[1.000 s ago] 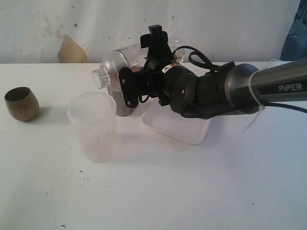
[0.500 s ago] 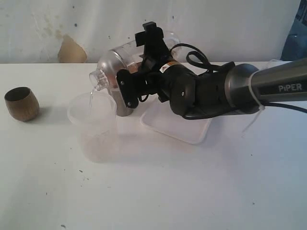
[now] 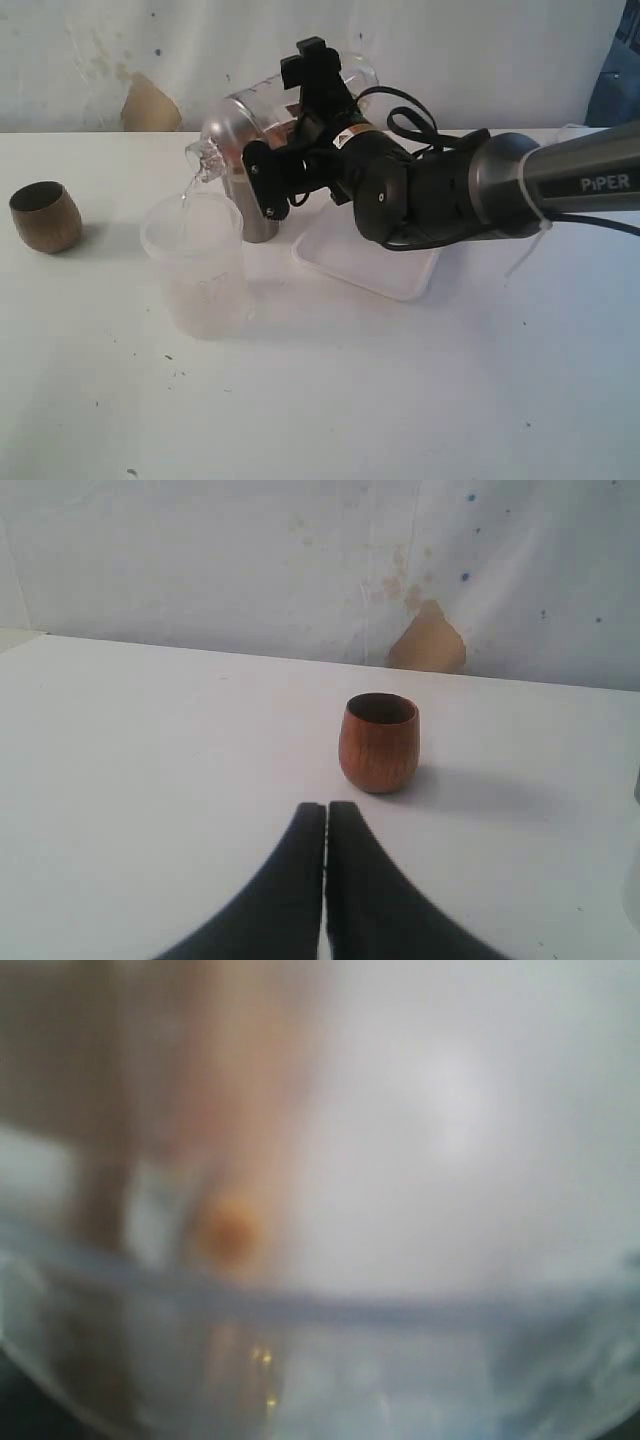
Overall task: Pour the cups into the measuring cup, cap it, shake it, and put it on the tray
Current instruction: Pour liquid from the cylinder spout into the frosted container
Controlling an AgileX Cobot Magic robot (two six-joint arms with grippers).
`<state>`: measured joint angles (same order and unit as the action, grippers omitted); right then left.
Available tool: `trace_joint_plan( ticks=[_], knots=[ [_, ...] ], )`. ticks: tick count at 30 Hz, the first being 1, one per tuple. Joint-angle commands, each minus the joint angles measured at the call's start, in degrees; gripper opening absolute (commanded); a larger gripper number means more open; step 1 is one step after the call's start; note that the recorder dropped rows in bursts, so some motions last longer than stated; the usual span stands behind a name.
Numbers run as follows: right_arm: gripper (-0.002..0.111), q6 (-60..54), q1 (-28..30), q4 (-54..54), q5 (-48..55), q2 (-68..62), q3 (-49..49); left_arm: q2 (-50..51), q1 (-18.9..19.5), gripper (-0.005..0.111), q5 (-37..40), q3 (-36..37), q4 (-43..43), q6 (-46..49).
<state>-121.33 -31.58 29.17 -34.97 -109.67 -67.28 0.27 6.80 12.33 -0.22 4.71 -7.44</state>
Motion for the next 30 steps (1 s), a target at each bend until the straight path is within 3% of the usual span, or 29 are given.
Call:
trace_joint_plan(
  ticks=[1,30],
  knots=[
    [0.000,-0.93,0.20,-0.94,-5.37,0.90,-0.79,-0.27,-0.06,0.001,-0.65,0.22,0.09,-0.15],
    [0.000,-0.93,1.49,-3.28,-9.19,0.77,-2.96,-0.27,-0.06,0.001,-0.65,0.22,0.09,-0.15]
  ],
)
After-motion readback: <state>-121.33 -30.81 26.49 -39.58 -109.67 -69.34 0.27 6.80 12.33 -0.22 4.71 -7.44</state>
